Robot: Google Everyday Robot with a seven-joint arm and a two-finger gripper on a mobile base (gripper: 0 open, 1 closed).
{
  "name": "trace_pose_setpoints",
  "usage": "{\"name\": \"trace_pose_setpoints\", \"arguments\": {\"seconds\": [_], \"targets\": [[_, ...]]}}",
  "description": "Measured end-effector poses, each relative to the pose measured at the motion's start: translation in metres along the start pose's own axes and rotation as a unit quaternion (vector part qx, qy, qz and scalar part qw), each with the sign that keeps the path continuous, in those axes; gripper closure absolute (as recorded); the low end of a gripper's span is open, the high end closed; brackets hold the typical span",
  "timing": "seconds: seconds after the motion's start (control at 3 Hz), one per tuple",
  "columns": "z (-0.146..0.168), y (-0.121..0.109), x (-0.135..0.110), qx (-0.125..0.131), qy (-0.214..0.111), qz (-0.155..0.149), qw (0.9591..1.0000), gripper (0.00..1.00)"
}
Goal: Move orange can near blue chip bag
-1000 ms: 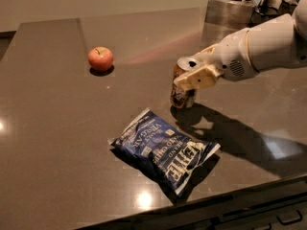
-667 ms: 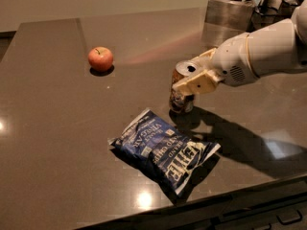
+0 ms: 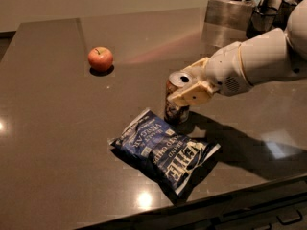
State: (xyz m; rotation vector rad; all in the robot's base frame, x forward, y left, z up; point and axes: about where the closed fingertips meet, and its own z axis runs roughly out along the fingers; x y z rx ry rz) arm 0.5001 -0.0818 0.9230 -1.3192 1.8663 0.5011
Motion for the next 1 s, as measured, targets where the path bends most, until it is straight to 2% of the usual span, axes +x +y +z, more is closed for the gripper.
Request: {"name": "trace_pose_setpoints", "arguments": {"seconds": [0.67,1.0], "targets": [[0.0068,0.0064,0.0020,-0.009,0.007,-0.009,0.9999,0.06],[0.0074,0.0073,0.0009,-0.010,0.008,-0.010,0.9999,0.00]]}}
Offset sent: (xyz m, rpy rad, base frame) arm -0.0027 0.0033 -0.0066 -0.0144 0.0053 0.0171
